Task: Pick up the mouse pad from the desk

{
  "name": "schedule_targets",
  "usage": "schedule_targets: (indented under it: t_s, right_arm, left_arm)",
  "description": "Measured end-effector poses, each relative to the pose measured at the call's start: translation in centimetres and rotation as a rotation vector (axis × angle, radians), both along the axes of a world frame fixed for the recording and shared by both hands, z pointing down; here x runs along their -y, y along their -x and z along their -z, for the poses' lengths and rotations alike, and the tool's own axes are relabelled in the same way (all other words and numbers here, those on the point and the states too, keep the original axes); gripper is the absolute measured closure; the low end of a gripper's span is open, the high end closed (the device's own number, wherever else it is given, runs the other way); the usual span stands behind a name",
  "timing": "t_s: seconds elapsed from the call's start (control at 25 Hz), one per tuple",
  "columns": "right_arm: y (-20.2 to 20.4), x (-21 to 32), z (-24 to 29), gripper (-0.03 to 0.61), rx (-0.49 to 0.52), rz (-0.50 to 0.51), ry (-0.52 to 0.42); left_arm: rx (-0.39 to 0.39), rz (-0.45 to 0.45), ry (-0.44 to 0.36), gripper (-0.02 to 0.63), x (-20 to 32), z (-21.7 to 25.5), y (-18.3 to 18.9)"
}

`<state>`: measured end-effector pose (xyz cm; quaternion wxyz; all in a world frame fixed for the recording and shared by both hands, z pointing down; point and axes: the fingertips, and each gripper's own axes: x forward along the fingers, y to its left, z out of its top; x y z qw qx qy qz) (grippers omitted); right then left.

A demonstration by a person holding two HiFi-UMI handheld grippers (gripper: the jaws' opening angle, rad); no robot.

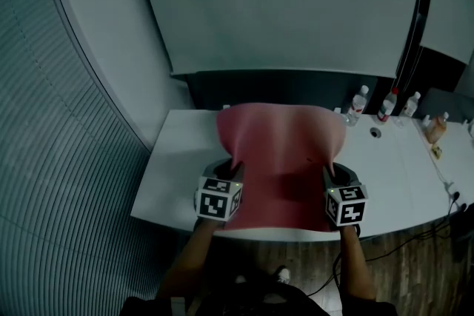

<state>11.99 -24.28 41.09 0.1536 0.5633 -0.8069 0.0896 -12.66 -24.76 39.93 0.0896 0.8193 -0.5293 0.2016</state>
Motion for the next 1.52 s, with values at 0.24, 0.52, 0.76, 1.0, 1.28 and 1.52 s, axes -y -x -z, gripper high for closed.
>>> schedule_targets:
  t_s: [0.24,0.52,0.76,1.0,1.28,1.52]
  right_arm:
    - [1.3,-1.0,1.8,0.518,-0.018,-0.020,-0.045]
    - [3.2,-2.1,4.0,0.518,-0.030,-0.047,-0.087]
    - [4.1,-3.4,5.8,0.517,-0.040,-0.078,-0.129]
    - [5.0,-4.9,7.8,0.517,-0.049,-0.099,-0.175]
    - [5.5,-6.5,9.4,0.517,-0.081,-0.139,-0.210]
    - [5.4,-8.0,11.6,0.517,-0.111,-0.168,-0.261]
  left_arm:
    - [-0.023,-0.010,-0.041,0.531,-0.7,1.4,1.4]
    - [-0.045,-0.030,-0.084,0.531,-1.3,3.6,3.2]
    - [-0.072,-0.056,-0.123,0.531,-2.2,5.3,4.3]
    - [-0.083,-0.071,-0.164,0.531,-3.3,7.4,5.1]
    - [-0.094,-0.096,-0.204,0.531,-4.3,9.1,5.9]
    - [-0.113,-0.128,-0.238,0.531,-4.7,10.7,5.5]
